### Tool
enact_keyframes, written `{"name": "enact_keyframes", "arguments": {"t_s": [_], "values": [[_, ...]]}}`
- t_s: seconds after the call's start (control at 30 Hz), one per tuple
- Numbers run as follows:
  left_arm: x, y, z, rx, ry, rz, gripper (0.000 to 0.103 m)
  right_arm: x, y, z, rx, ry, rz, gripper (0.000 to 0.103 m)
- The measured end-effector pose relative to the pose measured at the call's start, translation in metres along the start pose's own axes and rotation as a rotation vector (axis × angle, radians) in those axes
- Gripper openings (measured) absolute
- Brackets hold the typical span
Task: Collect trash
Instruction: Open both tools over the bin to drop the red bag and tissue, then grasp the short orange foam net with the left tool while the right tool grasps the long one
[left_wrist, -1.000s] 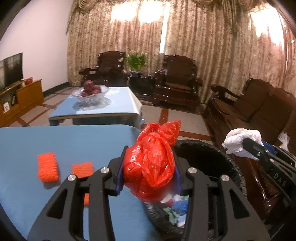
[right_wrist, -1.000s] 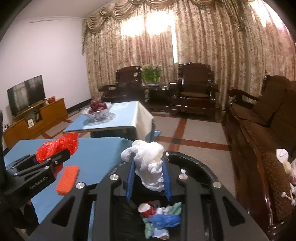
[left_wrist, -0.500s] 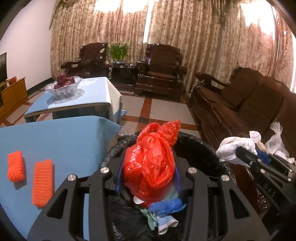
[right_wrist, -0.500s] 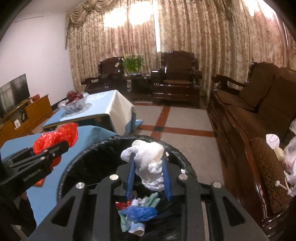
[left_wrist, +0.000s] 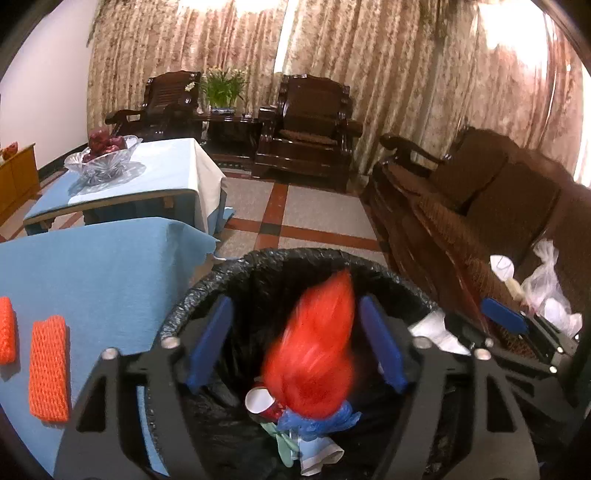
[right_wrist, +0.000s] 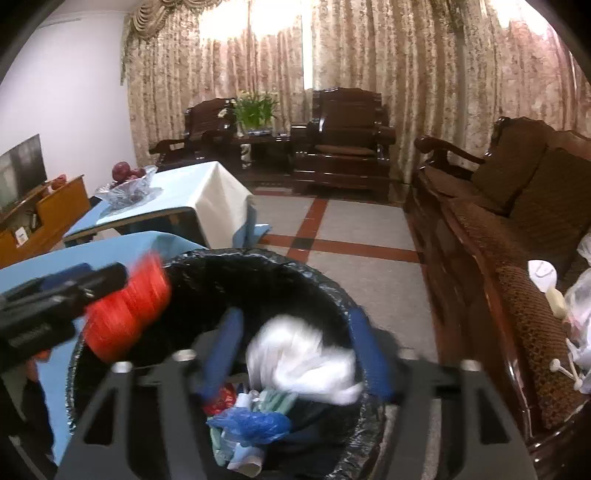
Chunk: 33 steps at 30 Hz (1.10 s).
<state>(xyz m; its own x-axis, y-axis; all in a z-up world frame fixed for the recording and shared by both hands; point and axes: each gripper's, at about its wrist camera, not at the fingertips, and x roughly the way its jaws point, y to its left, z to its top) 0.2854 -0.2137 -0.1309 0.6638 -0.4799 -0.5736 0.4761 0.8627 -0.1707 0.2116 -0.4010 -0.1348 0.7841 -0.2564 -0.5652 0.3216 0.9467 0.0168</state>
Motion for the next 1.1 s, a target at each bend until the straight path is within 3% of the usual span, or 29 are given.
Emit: {"name": "enact_keyframes", "arguments": {"t_s": [0.07,0.13,0.33,0.67,0.93,1.1], "values": [[-0.005,0.005,0.001,-0.009,-0.008,0.003,0.078,-0.003,0.000,0.000,-0.001,-0.010,-0.014,0.092],[-0.015,0.013,0.002,-0.013,-0.023,0.013,0.083,-0.009,0.002,-0.003,0.000,-0.025,-0.026,0.097],[-0.054,0.042,0.001,-0.033,-0.072,0.067,0.090,-0.028,0.018,-0.004,0.045,-0.038,0.032,0.097],[-0.139,0.125,-0.019,-0.061,-0.129,0.255,0.090,-0.060,0.090,0.009,0.036,-0.097,0.154,0.097],[-0.191,0.199,-0.045,-0.091,-0.132,0.426,0.090,-0.061,0.198,0.002,-0.079,-0.075,0.301,0.097],[-0.207,0.238,-0.058,-0.129,-0.121,0.485,0.090,-0.050,0.266,-0.011,-0.137,-0.063,0.369,0.097]]}}
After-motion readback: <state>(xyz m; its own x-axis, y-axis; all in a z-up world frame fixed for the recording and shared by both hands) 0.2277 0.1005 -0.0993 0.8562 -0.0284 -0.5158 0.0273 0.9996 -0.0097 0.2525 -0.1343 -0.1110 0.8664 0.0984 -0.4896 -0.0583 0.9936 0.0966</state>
